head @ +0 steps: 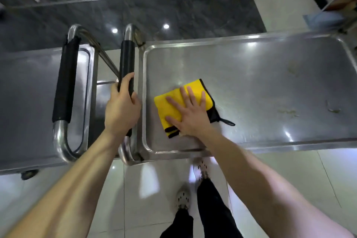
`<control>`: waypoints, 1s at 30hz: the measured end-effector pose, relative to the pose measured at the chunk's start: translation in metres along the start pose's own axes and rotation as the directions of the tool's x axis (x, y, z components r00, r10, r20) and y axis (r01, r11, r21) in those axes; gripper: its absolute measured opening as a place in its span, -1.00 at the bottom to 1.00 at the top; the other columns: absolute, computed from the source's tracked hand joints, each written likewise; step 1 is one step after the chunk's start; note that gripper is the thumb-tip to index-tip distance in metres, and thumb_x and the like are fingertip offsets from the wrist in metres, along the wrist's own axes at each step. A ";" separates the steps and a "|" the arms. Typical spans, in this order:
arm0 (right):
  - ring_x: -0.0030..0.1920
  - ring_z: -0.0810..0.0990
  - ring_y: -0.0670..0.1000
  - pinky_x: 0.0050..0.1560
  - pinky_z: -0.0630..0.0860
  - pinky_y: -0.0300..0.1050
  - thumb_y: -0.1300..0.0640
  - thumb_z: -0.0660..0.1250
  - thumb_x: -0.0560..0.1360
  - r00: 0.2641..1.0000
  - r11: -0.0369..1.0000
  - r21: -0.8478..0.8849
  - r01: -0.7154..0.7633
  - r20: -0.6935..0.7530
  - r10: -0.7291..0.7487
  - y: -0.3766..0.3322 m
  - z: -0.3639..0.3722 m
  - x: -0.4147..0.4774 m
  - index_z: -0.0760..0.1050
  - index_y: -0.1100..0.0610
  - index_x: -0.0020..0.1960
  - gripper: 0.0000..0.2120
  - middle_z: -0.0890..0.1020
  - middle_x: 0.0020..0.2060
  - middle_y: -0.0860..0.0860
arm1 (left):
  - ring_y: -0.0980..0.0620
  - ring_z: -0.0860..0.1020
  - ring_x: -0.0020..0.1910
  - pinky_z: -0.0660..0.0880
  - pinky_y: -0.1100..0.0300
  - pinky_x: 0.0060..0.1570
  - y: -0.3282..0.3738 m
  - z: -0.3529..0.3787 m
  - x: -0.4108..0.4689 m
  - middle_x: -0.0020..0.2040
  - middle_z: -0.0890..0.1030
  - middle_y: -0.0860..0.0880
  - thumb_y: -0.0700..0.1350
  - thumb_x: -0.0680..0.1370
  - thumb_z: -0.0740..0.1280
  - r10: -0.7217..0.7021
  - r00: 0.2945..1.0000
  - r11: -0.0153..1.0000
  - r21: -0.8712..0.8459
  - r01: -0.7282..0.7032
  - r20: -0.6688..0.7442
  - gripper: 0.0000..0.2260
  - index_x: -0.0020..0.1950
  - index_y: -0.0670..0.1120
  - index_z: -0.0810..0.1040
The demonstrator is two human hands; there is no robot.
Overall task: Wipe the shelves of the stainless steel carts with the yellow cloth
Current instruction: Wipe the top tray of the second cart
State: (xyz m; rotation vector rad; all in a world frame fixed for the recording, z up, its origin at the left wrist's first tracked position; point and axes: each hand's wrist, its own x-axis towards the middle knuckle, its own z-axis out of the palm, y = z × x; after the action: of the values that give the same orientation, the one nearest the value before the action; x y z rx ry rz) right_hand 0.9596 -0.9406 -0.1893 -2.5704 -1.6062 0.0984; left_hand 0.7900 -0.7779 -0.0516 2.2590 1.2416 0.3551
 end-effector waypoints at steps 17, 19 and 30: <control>0.71 -0.21 0.35 0.47 -0.21 0.68 -0.48 -0.15 0.61 0.983 0.981 0.059 -0.182 0.037 0.180 -0.032 0.006 0.227 0.06 -0.25 0.72 -0.27 -0.10 0.73 0.24 | -0.26 0.66 0.05 0.66 -0.25 0.06 -0.002 0.001 0.005 0.40 0.46 -0.04 -0.08 0.71 0.27 -0.070 0.997 0.995 0.072 0.072 -0.037 -0.49 0.61 0.29 0.28; 0.72 -0.17 0.33 0.49 -0.19 0.67 -0.43 -0.11 0.65 0.989 0.987 0.062 -0.149 0.026 0.148 -0.041 0.007 0.204 0.08 -0.21 0.72 -0.30 -0.07 0.74 0.22 | -0.26 0.65 0.07 0.66 -0.25 0.07 0.000 0.001 0.006 0.38 0.46 -0.06 -0.09 0.70 0.27 -0.078 0.997 0.994 0.073 0.080 -0.030 -0.48 0.61 0.30 0.27; 0.72 -0.13 0.33 0.52 -0.11 0.65 -0.30 -0.01 0.73 0.997 0.995 0.088 -0.037 -0.067 0.043 -0.111 0.023 -0.004 0.08 -0.11 0.75 -0.36 -0.01 0.73 0.25 | -0.22 0.63 0.09 0.62 -0.25 0.12 0.002 0.004 0.008 0.38 0.45 -0.12 -0.08 0.69 0.23 -0.044 0.999 0.998 0.037 0.045 -0.027 -0.49 0.59 0.30 0.26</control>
State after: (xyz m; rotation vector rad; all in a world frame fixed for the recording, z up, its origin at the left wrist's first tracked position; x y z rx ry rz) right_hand 0.8566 -0.8951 -0.1979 -2.5123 -1.4939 0.0800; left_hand 0.7978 -0.7734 -0.0539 2.2608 1.3207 0.3489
